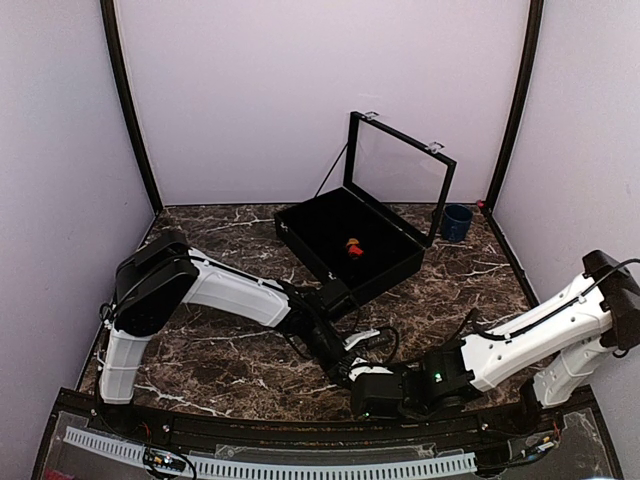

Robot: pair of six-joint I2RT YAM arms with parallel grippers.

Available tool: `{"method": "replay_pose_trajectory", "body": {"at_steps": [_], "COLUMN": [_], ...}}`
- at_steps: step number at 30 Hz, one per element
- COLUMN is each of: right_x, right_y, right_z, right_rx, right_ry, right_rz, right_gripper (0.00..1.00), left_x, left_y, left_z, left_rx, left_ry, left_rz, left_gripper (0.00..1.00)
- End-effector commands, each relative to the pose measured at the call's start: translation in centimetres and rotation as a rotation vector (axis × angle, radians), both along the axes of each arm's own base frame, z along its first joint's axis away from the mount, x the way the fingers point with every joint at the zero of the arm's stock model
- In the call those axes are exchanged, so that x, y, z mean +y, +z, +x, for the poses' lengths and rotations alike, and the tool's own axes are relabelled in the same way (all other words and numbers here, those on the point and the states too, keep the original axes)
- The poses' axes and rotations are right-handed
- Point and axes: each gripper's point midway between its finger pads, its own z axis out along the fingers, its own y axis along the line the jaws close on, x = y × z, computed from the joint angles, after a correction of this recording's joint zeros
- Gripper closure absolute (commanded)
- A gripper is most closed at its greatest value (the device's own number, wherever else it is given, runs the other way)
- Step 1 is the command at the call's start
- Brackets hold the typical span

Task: Roll the socks
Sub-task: Roll the sock at the center of the board.

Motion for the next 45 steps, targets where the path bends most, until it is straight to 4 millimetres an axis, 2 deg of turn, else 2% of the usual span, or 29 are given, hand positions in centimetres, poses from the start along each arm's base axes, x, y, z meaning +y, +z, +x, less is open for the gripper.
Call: {"method": "replay_pose_trajectory", "body": {"at_steps": [1,11,17,20,22,31,37,39,41,45], "right_x": [0.2,0.2,-0.1,-0.2,-0.4,0.3,0.5,0.5,0.7,0.8], "right_y": [-0.2,-0.7,-2.6,-3.1,-3.3,-2.7,-2.7,-3.0,-2.0,-2.0], "right_z": [0.0,-0.7,-1.6,-1.8,-1.8,-0.6,0.2,0.4,0.6,1.1], "right_rx": [-0.020,0.012,0.053,0.072,0.076,0.078,0.114,0.127,0.134,0.160], "right_ry": [0.022,0.048,0.065,0.064,0.054,0.006,-0.026,-0.034,-0.040,-0.049], "right_rz": [-0.027,-0.032,-0.080,-0.082,-0.083,-0.023,0.045,0.053,0.101,0.146], "right_gripper": [0.47,0.46,0.51,0.61,0.73,1.00,1.00,1.00,1.00,1.00], "left_x": [2.1,2.5,2.5,2.5,2.6,3.0,4.1,4.6,5.2,6.0], "left_y": [-2.6,-2.7,-2.7,-2.6,-2.6,-3.0,-3.8,-3.7,-3.5,-3.1], "left_z": [-0.9,-0.7,-0.4,-0.2,0.0,0.2,1.4,2.0,2.8,3.5], "left_rx": [0.055,0.086,0.097,0.103,0.110,0.128,0.167,0.183,0.189,0.192], "left_ry": [-0.007,-0.008,-0.003,0.002,0.007,0.030,0.124,0.164,0.205,0.253], "left_rz": [0.120,0.121,0.116,0.114,0.114,0.131,0.173,0.166,0.161,0.146], "left_gripper": [1.00,1.00,1.00,1.00,1.00,1.00,0.85,0.84,0.80,0.76]}}
